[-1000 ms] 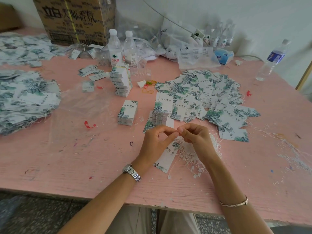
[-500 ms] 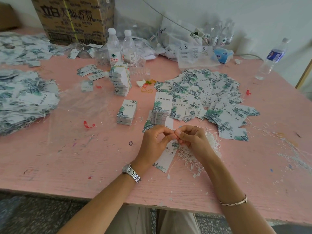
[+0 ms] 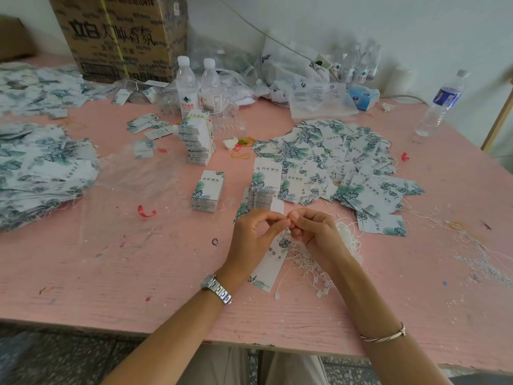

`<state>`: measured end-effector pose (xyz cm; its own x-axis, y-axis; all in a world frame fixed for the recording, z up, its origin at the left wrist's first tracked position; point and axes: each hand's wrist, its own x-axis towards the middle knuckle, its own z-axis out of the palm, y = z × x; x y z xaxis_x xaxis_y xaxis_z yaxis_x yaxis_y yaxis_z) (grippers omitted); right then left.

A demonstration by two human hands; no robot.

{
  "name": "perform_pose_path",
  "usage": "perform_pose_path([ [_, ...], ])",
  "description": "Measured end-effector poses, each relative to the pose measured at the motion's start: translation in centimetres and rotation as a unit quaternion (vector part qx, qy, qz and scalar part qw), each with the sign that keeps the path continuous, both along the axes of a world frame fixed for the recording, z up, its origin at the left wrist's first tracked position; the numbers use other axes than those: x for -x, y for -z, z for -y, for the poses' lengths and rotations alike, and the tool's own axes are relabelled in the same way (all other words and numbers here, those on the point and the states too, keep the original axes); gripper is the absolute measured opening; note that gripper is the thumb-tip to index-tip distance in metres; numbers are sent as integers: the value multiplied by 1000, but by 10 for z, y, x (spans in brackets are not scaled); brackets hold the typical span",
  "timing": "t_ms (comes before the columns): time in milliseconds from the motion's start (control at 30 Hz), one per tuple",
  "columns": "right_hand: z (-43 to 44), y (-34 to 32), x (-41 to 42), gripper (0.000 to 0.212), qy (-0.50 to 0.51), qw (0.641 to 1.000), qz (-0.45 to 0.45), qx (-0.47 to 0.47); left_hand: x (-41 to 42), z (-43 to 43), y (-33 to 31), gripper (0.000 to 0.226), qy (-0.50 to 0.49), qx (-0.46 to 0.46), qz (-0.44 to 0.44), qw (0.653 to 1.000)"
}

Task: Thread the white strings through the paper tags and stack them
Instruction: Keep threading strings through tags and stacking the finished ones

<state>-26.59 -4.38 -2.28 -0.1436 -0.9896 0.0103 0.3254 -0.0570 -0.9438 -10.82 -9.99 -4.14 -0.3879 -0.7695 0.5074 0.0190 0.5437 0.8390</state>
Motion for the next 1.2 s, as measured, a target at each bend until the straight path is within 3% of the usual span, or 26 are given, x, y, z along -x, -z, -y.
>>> perform_pose_path([
  [200,1,-4,1,12,-1,1000,28,1,-2,0,-2,10,14,-19,-15,1000],
  [333,2,-11,3,15,21,998,56,4,-4,1,0,18,-28,-47,-1,998],
  [433,5,-18,5,17,46,994,95,6,-8,7,0,23,-66,-40,48,996],
  [533,8,-25,6,14,76,987,142,0,-10,8,1,28,-21,-61,127,990],
  [600,11,-28,6,11,92,981,171,-10,-10,7,2,31,21,-122,159,979],
  [733,17,-32,7,4,125,974,185,-26,-8,8,-1,28,85,-256,95,958],
  [833,19,-29,9,9,169,976,136,-29,-10,9,-5,26,127,-305,38,943],
  [1000,17,-23,9,11,216,974,56,-35,-11,7,-9,21,149,-329,-44,932],
  [1200,9,-17,3,10,205,978,-24,-24,-11,9,-10,33,82,-348,-173,918],
])
